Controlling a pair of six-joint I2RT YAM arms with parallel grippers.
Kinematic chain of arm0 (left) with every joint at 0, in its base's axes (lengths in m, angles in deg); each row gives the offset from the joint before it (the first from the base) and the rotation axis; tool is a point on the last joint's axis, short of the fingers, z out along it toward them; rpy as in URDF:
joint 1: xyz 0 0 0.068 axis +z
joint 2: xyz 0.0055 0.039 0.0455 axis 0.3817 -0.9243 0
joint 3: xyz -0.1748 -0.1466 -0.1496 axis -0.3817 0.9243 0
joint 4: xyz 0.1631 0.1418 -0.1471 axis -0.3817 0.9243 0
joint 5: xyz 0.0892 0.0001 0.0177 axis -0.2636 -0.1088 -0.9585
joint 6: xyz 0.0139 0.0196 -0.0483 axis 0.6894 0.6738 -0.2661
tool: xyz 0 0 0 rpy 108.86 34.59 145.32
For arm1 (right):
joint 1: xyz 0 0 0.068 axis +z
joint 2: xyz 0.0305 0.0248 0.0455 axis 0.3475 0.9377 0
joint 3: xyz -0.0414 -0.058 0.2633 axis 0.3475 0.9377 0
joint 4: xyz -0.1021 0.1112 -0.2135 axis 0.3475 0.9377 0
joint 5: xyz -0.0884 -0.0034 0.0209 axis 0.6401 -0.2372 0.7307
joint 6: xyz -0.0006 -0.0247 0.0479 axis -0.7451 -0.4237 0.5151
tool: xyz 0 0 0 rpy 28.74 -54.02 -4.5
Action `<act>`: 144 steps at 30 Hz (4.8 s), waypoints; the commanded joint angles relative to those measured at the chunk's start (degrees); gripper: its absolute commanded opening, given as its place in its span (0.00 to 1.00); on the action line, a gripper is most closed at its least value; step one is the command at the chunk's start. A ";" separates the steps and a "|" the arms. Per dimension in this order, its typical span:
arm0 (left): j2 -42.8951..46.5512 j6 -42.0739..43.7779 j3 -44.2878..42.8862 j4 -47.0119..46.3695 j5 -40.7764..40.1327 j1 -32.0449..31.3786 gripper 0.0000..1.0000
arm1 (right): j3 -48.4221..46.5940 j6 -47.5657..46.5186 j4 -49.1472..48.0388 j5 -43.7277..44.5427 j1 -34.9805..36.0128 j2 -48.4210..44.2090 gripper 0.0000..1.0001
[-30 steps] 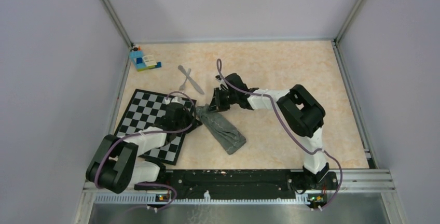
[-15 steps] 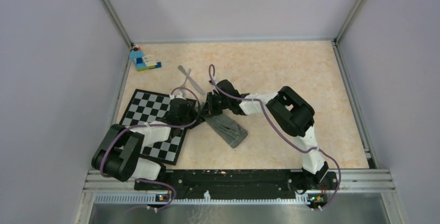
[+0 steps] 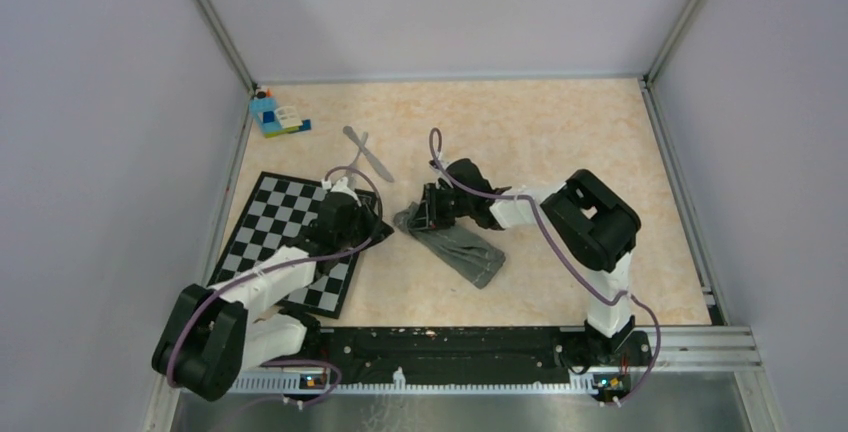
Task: Fold the napkin into a case and place the utensils inside
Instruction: Grasp the top corner of the smaller rectangle folded napkin from the folded napkin, then pick up the smaller rectangle-folded napkin from the center of the board, then turn over the smaller rectangle-folded napkin at the center of the board.
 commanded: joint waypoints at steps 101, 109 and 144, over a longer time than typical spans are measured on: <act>10.76 9.17 -3.45 9.11 19.49 15.26 0.52 | 6.93 -18.95 18.68 22.18 12.30 -23.10 0.00; 17.27 8.55 -5.47 12.83 21.00 15.26 0.52 | 13.50 2.66 -3.78 -1.80 5.74 -21.01 0.00; 0.27 3.16 -9.91 -2.30 26.84 2.14 0.52 | 18.97 -14.48 16.86 -8.44 -23.65 -21.15 0.54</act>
